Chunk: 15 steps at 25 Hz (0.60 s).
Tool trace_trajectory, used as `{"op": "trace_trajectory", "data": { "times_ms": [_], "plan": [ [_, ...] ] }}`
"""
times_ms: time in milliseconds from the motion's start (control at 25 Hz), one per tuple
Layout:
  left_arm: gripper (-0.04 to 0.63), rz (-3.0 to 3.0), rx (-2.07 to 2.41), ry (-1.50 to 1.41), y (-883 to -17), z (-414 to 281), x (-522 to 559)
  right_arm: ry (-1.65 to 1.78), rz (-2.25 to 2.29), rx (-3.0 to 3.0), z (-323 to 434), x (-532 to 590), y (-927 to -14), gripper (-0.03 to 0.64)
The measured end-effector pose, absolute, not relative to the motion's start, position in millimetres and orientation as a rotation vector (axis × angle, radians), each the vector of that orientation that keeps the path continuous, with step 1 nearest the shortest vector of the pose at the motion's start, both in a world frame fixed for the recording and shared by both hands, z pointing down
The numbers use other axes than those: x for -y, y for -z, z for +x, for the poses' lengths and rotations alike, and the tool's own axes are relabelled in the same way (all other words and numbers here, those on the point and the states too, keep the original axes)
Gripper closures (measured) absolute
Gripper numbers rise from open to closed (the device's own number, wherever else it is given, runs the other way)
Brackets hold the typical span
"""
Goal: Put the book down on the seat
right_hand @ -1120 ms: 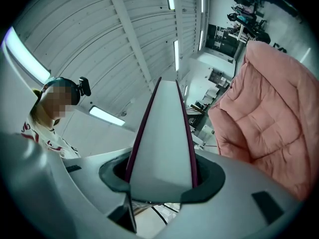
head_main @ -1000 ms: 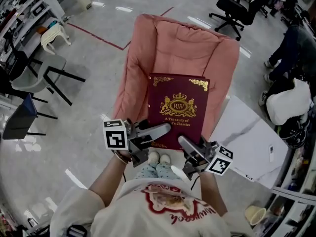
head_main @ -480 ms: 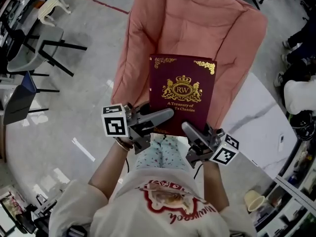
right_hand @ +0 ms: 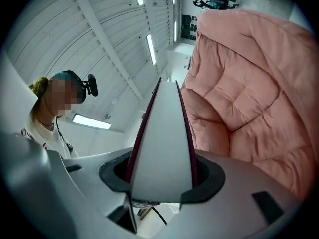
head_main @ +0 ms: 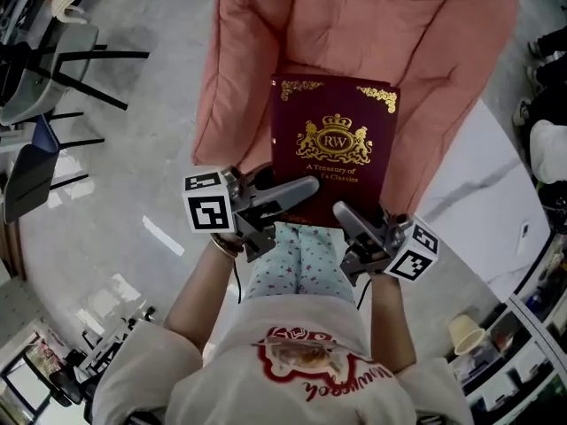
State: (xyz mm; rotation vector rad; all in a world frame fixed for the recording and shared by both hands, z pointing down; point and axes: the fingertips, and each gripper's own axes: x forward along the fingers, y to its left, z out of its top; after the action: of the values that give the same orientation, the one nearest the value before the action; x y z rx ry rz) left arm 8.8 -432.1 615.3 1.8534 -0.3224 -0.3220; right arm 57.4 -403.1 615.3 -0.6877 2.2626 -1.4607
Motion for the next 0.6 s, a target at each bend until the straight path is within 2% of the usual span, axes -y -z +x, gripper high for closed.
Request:
{"op": "trace_trajectory", "data": {
  "times_ms": [120,200,600],
  "plan": [
    [0.356,1.881,0.330,0.319,-529,5,434,1.432,-0.678,-2.269,53,405,-529,0.396],
    [0.356,1.882,0.333,0.323,-505,3,431,1.432,-0.678,-2.275,52,402,-505,0.396],
    [0.356,1.823,0.353,0.295,-561,5,426,1.489,-0.700,-2.209,54,397,-560,0.396]
  ]
}}
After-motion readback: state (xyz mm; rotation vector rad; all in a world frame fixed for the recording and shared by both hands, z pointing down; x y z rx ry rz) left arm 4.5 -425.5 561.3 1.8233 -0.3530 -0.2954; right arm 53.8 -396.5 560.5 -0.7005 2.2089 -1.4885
